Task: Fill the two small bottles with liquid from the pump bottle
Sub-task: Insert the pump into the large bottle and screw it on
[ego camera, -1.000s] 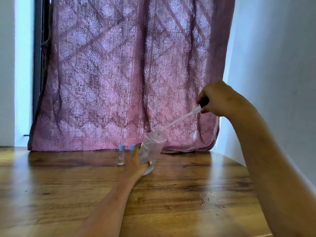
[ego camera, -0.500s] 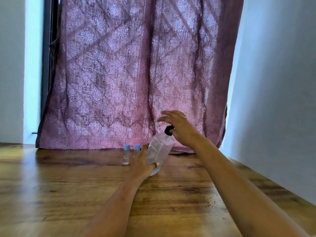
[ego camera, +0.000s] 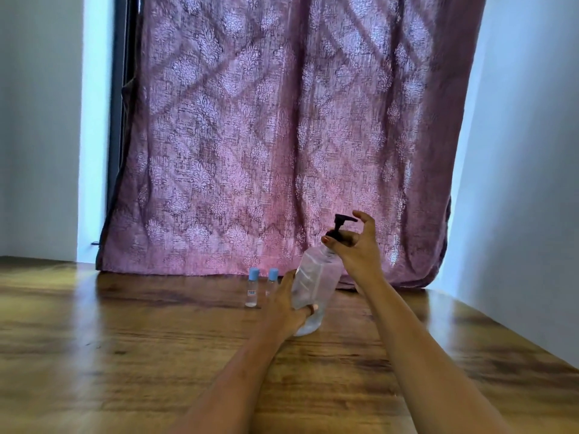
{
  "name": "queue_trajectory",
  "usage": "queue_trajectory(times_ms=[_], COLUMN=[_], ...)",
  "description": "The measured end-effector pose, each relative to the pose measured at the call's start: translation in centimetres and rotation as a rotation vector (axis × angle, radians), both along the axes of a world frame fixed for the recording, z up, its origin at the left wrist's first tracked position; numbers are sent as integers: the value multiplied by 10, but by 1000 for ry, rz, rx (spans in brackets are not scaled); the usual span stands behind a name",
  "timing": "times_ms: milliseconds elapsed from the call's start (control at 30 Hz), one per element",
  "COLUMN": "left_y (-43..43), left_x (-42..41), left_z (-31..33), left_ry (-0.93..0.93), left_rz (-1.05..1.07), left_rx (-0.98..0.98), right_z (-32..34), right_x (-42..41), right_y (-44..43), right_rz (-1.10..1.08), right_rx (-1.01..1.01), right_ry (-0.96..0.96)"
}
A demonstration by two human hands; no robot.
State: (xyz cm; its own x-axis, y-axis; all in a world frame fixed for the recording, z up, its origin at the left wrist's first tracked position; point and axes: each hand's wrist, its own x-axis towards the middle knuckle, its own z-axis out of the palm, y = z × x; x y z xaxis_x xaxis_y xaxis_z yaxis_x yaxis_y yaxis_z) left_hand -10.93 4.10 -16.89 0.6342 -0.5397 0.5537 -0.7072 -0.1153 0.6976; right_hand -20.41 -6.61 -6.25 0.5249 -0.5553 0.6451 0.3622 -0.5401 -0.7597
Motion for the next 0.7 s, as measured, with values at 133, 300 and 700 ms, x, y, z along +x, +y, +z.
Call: queue_trajectory(times_ms=[133, 300, 700], left_y=[-4, -6, -8], left_x=[-2, 0, -4], left_z=[3, 2, 0], left_ry=[-80, -7, -68], left_rz=[-7, -28, -48], left_rx=[34, -5, -33], right_z=[0, -8, -38], right_x=[6, 11, -2], right_y=[0, -7, -27], right_rz=[-160, 69, 241], right_rx=[-29, 35, 178], right_ry=[-13, 137, -177])
